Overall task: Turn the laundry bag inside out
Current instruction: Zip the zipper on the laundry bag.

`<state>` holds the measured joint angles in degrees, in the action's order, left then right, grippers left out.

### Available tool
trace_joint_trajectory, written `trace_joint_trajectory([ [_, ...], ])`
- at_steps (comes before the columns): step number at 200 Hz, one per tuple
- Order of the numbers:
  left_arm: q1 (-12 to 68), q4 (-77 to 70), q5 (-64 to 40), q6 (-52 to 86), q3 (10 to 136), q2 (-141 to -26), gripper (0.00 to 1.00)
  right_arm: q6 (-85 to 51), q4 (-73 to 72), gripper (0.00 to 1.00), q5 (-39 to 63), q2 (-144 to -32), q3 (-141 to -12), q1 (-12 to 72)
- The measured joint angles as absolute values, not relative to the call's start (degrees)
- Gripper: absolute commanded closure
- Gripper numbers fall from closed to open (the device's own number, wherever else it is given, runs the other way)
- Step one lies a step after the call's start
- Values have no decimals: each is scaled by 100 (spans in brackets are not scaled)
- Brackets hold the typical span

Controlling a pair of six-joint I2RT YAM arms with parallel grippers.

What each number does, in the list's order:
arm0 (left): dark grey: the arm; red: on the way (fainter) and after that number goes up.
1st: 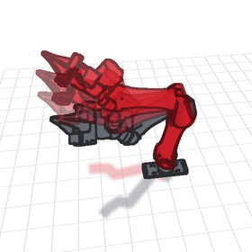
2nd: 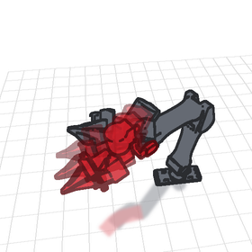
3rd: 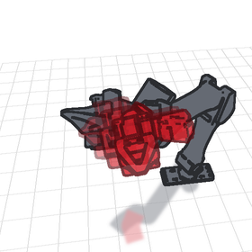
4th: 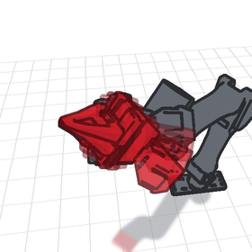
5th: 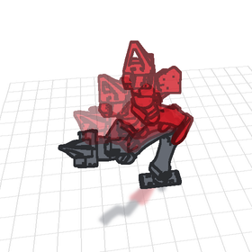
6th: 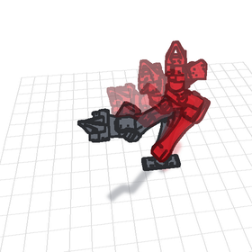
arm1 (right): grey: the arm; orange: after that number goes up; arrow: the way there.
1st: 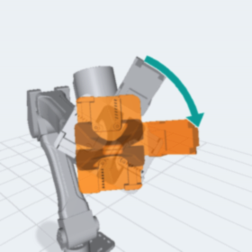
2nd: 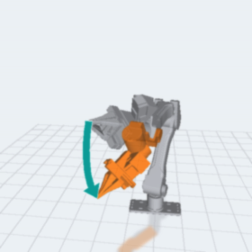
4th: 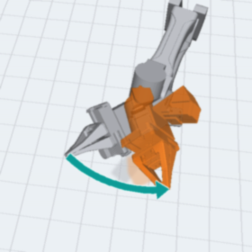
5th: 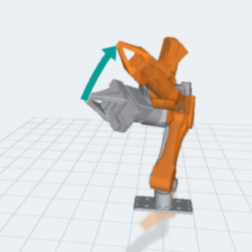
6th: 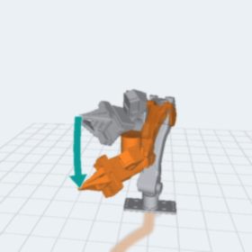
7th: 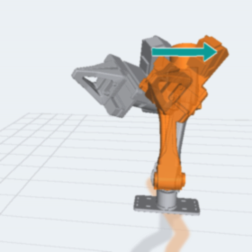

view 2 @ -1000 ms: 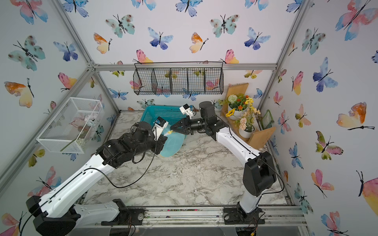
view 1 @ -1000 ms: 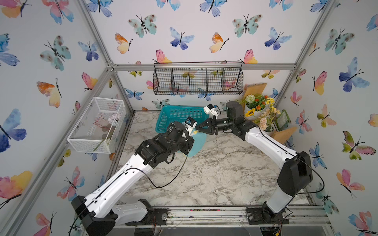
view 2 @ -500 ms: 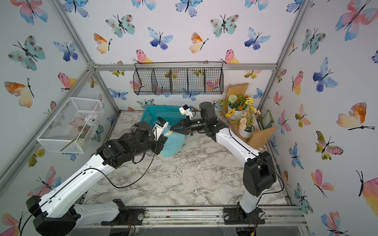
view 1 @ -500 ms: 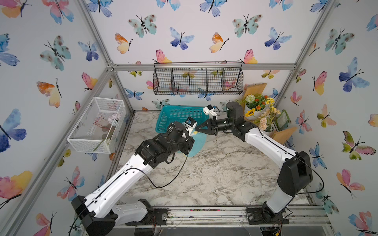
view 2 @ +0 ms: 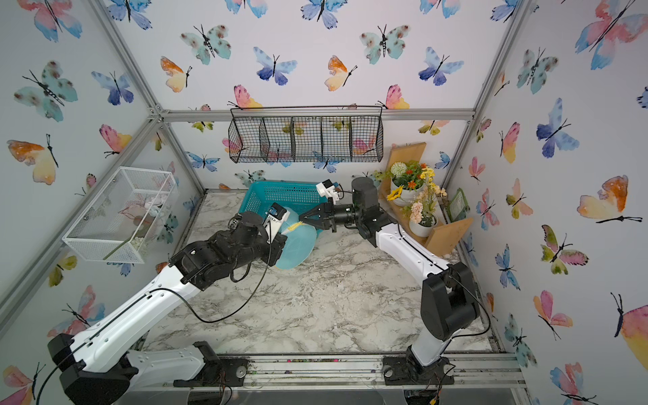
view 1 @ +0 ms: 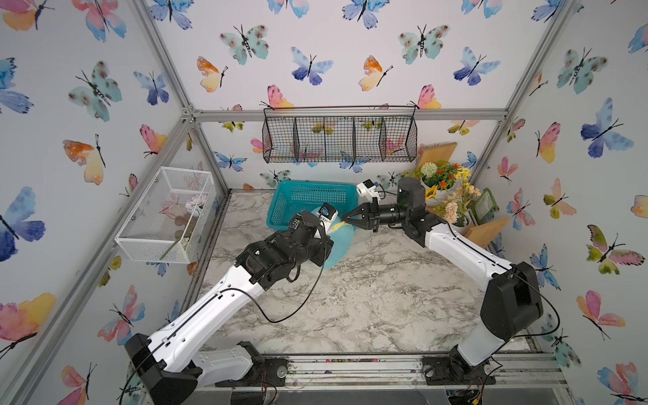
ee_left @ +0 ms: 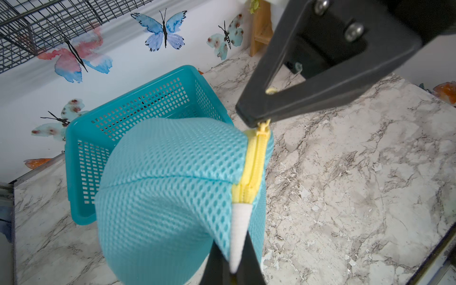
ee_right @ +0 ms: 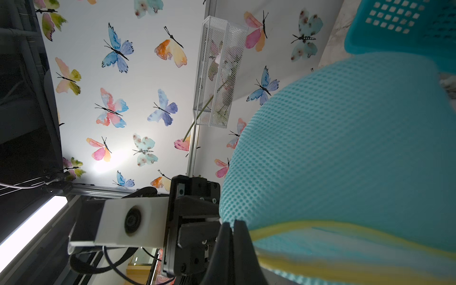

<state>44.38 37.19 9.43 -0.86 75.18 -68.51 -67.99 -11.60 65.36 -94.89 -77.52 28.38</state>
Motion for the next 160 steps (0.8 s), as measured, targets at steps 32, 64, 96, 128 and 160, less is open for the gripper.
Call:
trace_joint_trajectory([
  [32, 4449, 3586, 1022, -84, 7463, -6814, 100, -6899, -1297, 98, 6451, -9430, -7651, 2731],
  [64, 4458, 3575, 1020, -56, 7441, -6788, 91, -6893, -1234, 98, 6434, -9439, -7695, 2731],
  [96, 4458, 3548, 884, -1, 7448, -6788, 51, -6718, -969, 98, 6431, -9465, -7983, 2731],
  [128, 4458, 3649, 510, 84, 7780, -6877, 39, -6528, -698, 98, 6434, -9465, -8237, 2733],
  [160, 4534, 3621, 294, 86, 8372, -7065, 37, -6305, -311, 98, 6438, -9465, -8399, 2735],
])
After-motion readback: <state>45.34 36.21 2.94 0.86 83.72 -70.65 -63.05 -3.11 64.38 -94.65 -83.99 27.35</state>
